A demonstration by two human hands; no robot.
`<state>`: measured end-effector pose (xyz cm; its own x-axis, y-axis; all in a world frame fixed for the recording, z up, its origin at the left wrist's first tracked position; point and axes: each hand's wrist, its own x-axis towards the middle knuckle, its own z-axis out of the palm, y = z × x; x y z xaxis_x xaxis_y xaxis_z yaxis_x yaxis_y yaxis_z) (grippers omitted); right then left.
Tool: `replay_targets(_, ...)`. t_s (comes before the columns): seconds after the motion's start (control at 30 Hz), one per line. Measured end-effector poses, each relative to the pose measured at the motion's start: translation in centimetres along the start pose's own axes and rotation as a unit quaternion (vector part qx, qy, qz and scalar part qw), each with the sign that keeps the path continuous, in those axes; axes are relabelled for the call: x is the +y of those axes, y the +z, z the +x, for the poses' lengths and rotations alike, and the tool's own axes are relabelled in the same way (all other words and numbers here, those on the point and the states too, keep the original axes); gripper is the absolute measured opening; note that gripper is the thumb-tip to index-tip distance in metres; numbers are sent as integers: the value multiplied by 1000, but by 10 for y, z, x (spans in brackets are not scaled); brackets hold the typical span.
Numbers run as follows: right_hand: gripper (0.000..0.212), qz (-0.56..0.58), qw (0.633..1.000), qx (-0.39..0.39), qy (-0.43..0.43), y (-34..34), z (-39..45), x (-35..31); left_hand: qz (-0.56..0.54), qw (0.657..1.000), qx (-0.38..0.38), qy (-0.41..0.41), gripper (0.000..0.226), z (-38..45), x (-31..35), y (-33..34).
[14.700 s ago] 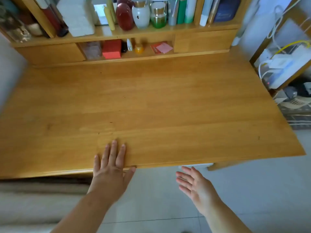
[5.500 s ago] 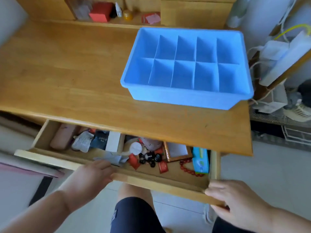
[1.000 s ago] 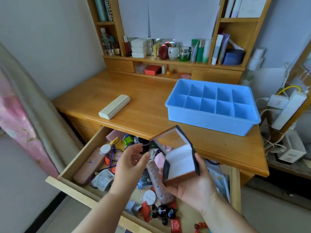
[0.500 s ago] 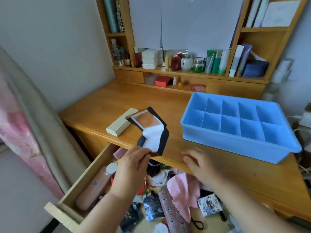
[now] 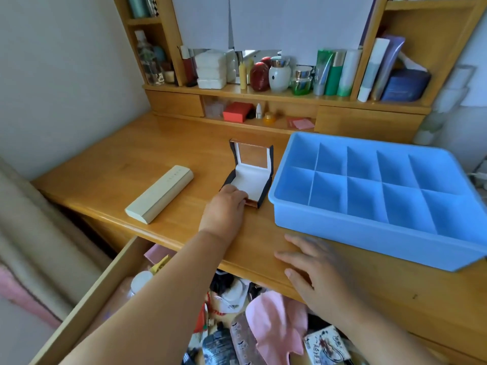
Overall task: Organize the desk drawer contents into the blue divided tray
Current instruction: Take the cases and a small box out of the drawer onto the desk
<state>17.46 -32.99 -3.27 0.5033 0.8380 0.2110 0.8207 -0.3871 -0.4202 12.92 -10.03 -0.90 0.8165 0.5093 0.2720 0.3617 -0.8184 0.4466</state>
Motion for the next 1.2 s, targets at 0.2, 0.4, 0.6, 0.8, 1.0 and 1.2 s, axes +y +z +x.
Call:
replay_targets(0.2,30,18,1000,-1,3,-4,2,-3,-51,997,-20,48,46,-35,6,-10)
replay_targets(0.4,28,-12,1000,28,-1,-2,-12,-18,-67,993,10,91,15,-176,5,-5)
replay_targets(0.6,38,-92,991,-14,-99,41,-111,-34,-76,981,-143,-111,42,-229,14,26)
replay_targets(0.8,58,-6,978,-199,59,69,-145,-35,-57,940,-191,-276,57,-251,43,37)
replay_targets(1.0,60,230,914,-231,241,64,-158,-45,-212,887,-162,-377,44,-261,52,41)
replay_targets(1.2,28,560,718,-116,396,51,-152,-70,-436,792,-113,-411,45,-271,67,16)
